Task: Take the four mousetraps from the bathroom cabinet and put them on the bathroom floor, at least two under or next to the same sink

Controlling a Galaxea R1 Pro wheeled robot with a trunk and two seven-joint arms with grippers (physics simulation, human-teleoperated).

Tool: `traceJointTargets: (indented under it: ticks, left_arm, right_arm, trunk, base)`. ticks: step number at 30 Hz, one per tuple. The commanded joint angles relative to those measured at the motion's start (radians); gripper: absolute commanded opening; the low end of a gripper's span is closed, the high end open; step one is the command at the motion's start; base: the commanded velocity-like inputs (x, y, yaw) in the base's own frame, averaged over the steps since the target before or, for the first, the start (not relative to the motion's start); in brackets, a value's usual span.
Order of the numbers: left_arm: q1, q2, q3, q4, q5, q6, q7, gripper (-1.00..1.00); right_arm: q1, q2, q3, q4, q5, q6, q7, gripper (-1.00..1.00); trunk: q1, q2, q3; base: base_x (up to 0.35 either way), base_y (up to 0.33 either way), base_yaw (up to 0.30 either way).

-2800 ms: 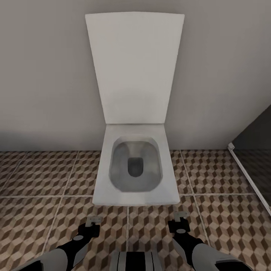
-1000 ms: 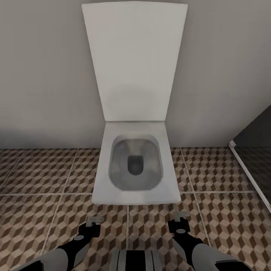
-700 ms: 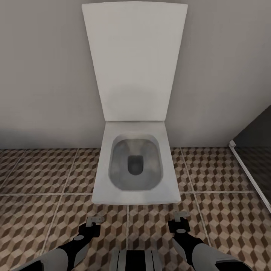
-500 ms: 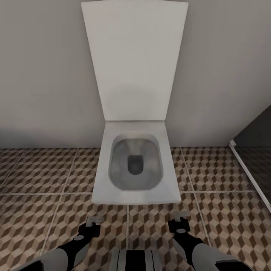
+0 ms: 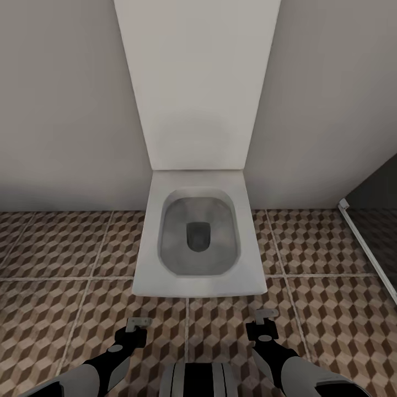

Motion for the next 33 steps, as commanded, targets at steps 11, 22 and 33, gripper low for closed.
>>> traceJointTargets:
  ticks: [11, 22, 33]
  left_arm:
    - [0.0, 0.0, -0.008, -0.002, 0.001, -0.003, 0.012, -1.0]
    - [0.001, 0.01, -0.009, -0.002, 0.0, -0.017, 0.011, -1.0]
    - [-0.021, 0.049, -0.008, -0.002, 0.001, -0.02, -0.054, -1.0]
  right_arm:
    - [-0.001, 0.0, 0.003, 0.001, 0.007, 0.0, -0.006, -1.0]
    - [-0.001, -0.003, 0.003, -0.023, 0.007, 0.001, -0.006, -1.0]
    - [0.004, 0.001, 0.004, -0.098, 0.005, 0.073, 0.003, -1.0]
  trunk:
    - [0.0, 0.0, -0.001]
    - [0.0, 0.0, -0.001]
    - [0.0, 0.0, -0.001]
  base:
    - [0.0, 0.0, 0.0]
    - [0.0, 0.0, 0.0]
    - [0.0, 0.0, 0.0]
